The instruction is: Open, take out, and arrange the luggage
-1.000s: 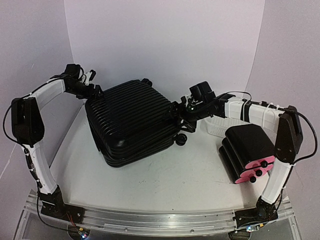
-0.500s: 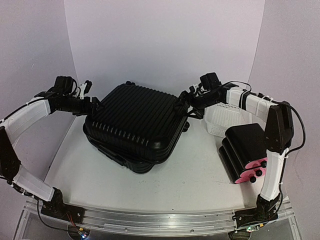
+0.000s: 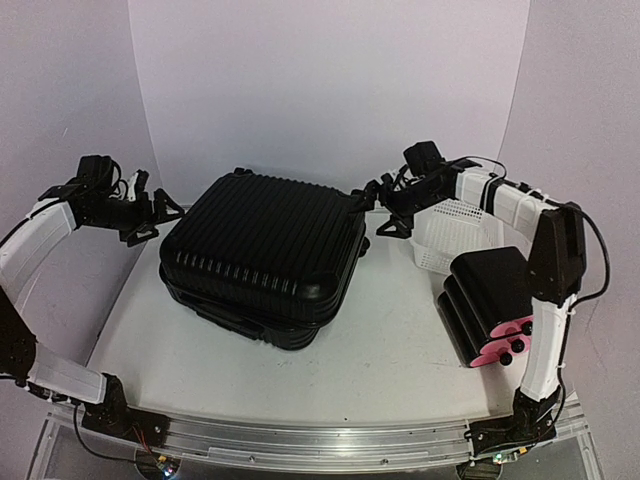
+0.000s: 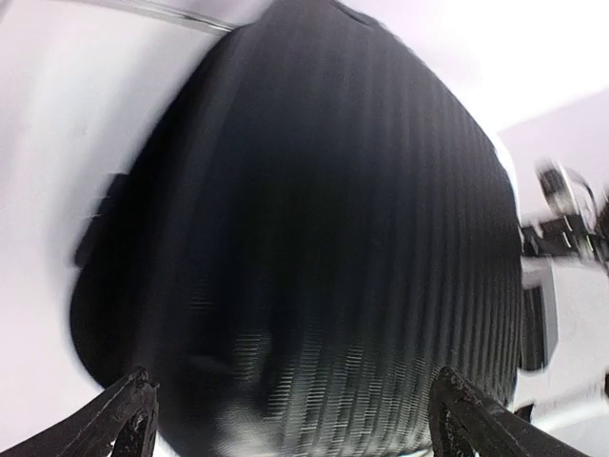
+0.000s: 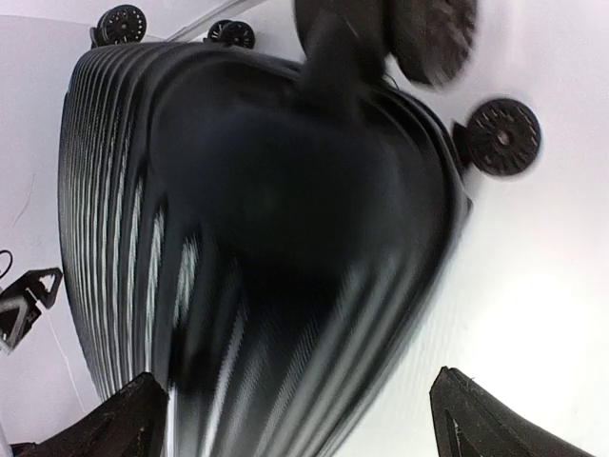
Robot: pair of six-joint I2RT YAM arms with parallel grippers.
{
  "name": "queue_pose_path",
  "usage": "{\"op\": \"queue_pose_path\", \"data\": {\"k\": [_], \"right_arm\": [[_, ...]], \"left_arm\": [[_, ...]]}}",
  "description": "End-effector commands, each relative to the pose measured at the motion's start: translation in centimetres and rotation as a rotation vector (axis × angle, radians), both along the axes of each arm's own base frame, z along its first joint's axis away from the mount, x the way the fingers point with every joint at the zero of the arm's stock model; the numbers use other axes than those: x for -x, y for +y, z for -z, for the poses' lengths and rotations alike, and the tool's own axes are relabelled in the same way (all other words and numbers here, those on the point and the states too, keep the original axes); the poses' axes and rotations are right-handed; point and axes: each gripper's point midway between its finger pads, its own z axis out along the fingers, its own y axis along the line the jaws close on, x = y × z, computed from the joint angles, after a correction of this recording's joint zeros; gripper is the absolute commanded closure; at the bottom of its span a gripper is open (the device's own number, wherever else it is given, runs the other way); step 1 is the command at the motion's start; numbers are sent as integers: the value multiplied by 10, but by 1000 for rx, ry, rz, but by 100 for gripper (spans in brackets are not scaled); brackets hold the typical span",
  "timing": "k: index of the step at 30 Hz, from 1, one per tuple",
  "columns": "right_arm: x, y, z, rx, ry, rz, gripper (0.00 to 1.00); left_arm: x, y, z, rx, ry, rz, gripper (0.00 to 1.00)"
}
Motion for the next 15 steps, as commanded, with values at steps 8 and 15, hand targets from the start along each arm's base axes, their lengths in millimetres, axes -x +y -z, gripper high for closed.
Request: {"op": "queue_pose_path", "data": {"k": [8,15], "right_arm": [[92,2,-35,-241,82,50,2],[116,-24,18,8,64,119,26]], "left_arm": [[-8,-7,-2,165,17,101,1],[-4,-10,7,191,22,110,2]]}}
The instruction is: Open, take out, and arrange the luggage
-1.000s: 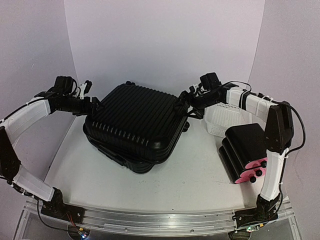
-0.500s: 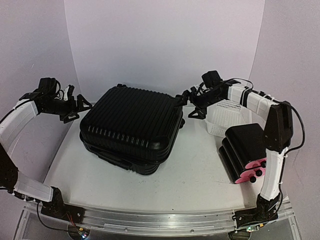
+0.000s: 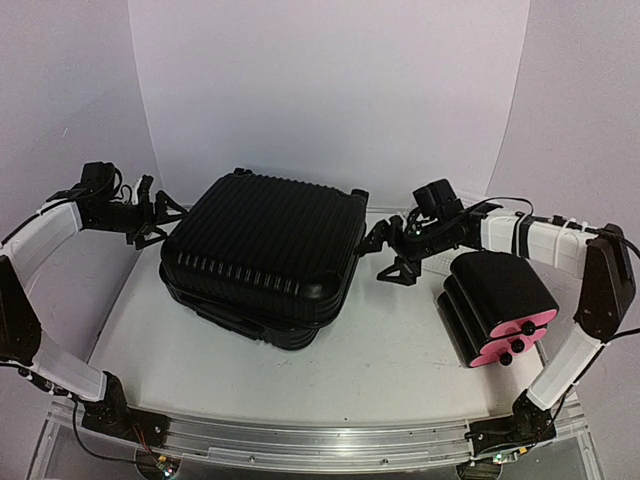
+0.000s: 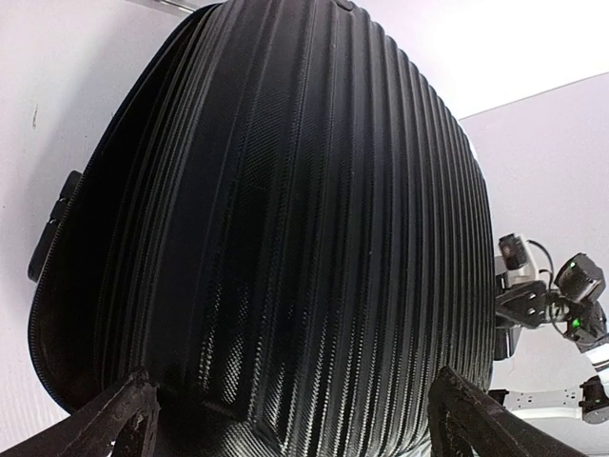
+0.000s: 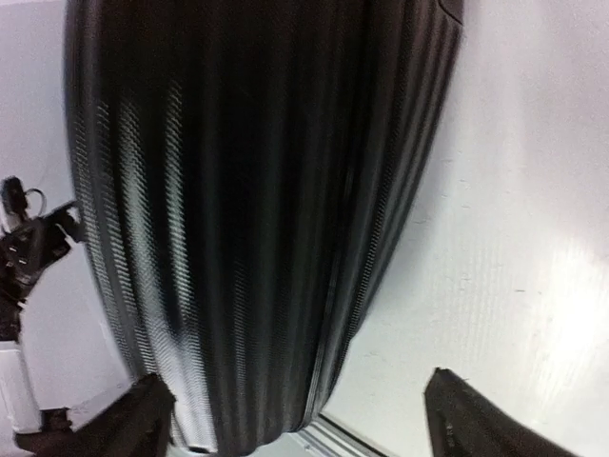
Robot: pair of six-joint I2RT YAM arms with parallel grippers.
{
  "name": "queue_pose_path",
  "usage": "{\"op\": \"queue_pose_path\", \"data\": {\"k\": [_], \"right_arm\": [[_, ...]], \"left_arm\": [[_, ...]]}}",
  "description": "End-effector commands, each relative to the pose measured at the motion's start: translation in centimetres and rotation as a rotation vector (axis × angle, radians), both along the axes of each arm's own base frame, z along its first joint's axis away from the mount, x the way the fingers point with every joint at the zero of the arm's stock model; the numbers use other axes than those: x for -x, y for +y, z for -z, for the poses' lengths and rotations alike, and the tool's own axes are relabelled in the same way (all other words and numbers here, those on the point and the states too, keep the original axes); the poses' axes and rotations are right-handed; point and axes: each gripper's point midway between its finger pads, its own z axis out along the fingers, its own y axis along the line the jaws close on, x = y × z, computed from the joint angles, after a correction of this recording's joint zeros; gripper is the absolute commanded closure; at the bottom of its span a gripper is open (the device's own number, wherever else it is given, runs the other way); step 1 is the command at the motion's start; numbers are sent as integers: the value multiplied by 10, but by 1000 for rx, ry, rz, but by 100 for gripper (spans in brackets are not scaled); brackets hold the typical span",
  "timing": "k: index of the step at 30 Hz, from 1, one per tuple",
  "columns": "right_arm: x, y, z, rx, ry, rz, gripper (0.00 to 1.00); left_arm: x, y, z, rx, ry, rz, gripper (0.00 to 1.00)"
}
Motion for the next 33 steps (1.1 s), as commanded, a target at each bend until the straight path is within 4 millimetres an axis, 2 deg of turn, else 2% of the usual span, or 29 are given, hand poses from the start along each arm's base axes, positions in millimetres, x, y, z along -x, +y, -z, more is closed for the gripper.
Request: {"op": "queue_pose_path", "data": {"k": [1,3,6,9,12,16,19,27,33], "right_arm": [[5,-22,10,152,-84,18,32],[17,-19,32,177,-55,-50,37],[29,-17,59,221,-58,-93,38],[31,-5,75,190,-76,-104,39],[33,19,85,129,-96,-114,39],[37,50,88,91,-154,-149,36],[35,63,80,-4,-196,-122,33],[31,73,14,-187,-328,-94,21],[26,77,-23,-269,-380,-63,17]], "left_arm": [[8,-13,-3,72,-4,59,2],[11,-14,3,81,12,65,3],[15,-14,8,76,20,65,4],[17,-15,13,78,32,66,4],[19,-15,15,81,37,67,4],[21,-15,16,78,36,66,4],[23,-15,17,81,39,67,4],[28,-19,4,108,11,91,4],[33,-20,-14,109,-40,90,4]]}}
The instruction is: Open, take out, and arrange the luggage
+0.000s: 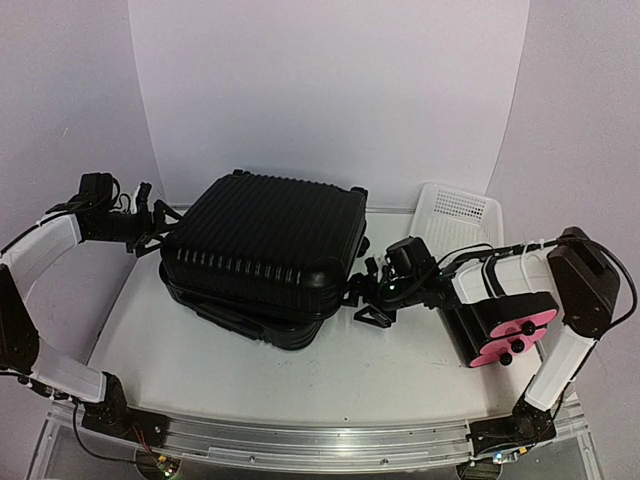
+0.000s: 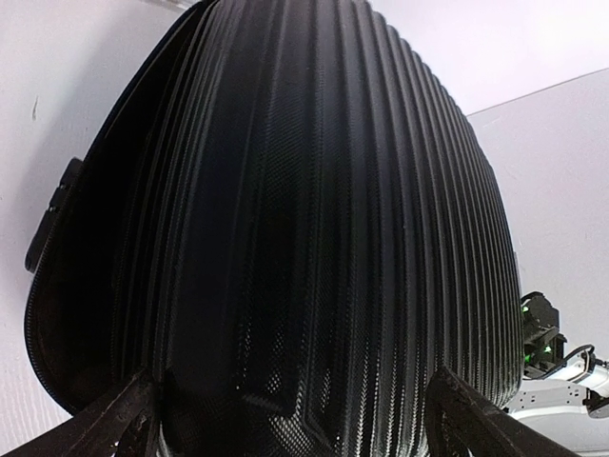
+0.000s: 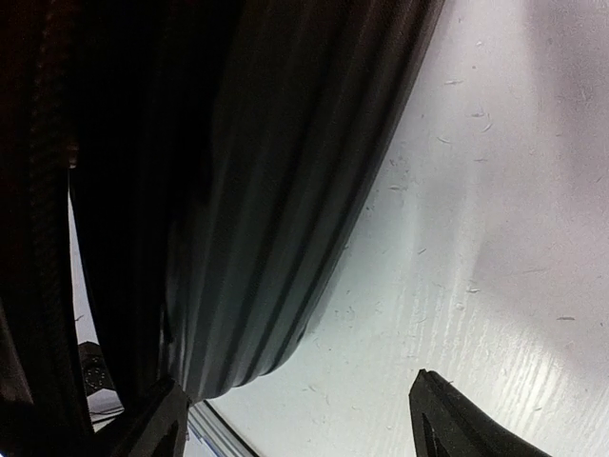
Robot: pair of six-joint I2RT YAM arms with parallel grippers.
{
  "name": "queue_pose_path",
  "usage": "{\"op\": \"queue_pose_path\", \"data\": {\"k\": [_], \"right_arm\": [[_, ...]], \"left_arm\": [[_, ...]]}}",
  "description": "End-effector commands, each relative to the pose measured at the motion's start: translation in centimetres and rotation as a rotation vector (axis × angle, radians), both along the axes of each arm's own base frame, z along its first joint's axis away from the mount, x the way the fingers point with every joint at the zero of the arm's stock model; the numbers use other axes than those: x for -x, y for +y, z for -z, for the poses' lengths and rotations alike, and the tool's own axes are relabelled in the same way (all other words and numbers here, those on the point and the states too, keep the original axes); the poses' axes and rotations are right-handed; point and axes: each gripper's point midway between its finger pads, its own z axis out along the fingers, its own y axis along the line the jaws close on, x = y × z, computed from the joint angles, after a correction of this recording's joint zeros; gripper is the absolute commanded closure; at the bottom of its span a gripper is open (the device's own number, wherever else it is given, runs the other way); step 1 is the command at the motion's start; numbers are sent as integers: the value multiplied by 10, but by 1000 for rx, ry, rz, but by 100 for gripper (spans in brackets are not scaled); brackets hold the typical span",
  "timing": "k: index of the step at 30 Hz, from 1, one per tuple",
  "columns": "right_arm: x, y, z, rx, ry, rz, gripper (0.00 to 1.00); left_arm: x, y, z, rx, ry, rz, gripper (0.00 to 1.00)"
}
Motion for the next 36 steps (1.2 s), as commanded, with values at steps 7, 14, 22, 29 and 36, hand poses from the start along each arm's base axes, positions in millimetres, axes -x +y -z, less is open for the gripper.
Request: {"op": "queue_pose_path", "data": {"k": [7,14,22,29,36], "right_arm": [[-35,40,-149,-336,-319,4,13],[-56,44,-145,-188,-374,-8,12],[-78,57,-140,-132,-406,-56,12],[-100,63,-143,-119,-437,-47,12],[-117,62,-149,-120,-449,-31,12]], "left_arm": [[33,-11,-73,32,-173,25,4],[32,41,-74,-159,-146,-295,4],[45,93,-59,-310,-35,-535,8],[66,91,-67,-336,-107,-509,2],[75,83,-2,-262,89,-514,29]]}}
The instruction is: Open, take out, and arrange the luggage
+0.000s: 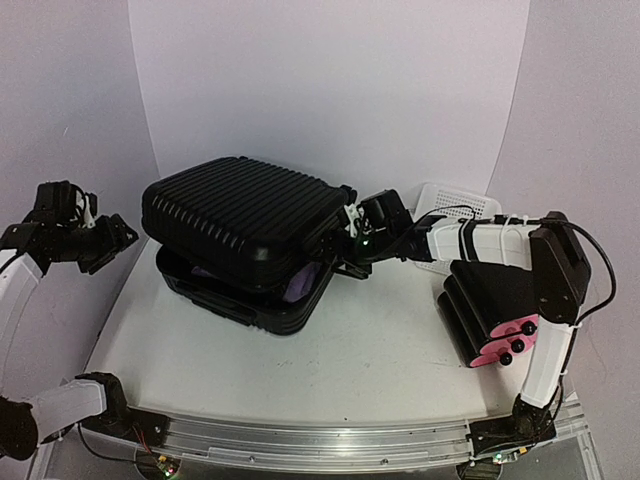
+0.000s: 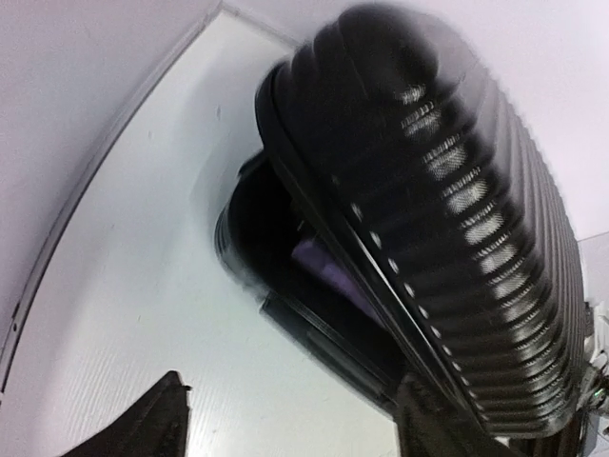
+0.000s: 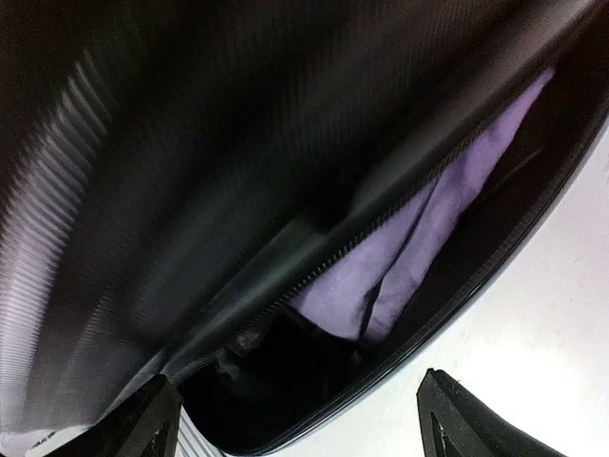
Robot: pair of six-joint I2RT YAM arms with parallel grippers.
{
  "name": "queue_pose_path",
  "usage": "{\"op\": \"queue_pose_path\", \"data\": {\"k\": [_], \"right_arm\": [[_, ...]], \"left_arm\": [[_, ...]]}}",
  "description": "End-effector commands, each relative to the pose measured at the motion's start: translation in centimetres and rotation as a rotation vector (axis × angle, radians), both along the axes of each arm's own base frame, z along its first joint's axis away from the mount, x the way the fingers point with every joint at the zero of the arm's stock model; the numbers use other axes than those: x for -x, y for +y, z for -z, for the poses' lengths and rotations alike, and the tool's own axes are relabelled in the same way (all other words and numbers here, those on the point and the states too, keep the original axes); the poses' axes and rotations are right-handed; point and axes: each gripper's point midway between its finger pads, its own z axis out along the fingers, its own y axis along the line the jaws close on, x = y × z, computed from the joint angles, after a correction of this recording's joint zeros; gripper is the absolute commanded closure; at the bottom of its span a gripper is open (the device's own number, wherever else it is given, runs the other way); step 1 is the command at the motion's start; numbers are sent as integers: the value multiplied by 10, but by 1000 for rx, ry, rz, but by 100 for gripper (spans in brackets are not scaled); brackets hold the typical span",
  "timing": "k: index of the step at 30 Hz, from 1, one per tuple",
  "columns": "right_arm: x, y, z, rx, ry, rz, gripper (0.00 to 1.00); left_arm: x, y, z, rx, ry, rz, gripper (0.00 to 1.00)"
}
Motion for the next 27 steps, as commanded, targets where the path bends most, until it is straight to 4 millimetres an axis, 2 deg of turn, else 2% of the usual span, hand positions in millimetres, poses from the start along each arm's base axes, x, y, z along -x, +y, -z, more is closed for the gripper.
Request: {"op": "queue_pose_path", "data": {"k": [1,4,8,10,12,14,17,19,22,25,27], "right_arm": [[-47,10,-83,-162,-218,65,12],[-52,12,-94,-177,-233,73,12],[-58,14,-108,-197,-256,77,12],[-58,11,-107,-172,-264,71,12],[-52,5,-100,-110,-257,53,12],[-42,0,-94,-71,-241,20,11],[-25,-17,-84,12,-209,3,7],[-13,-34,-66,87,-143,19,6],[-1,-50,-42,98,-17,86,5],[-11,-63,-27,83,71,180,4],[-27,-70,-22,69,103,250,9]], "left_arm": [[3,-3,45,70,123,-34,33],[-1,-12,61,124,124,-3,36],[-14,-44,66,278,76,141,36],[-18,-54,63,321,47,189,32],[-19,-56,59,320,21,211,22],[-20,-60,44,304,-27,255,11],[-27,-59,18,246,-93,300,2],[-38,-54,2,197,-103,295,1],[-58,-43,-19,112,-93,278,1],[-83,-35,-40,56,-103,270,0],[-101,-31,-46,33,-99,265,0]]}}
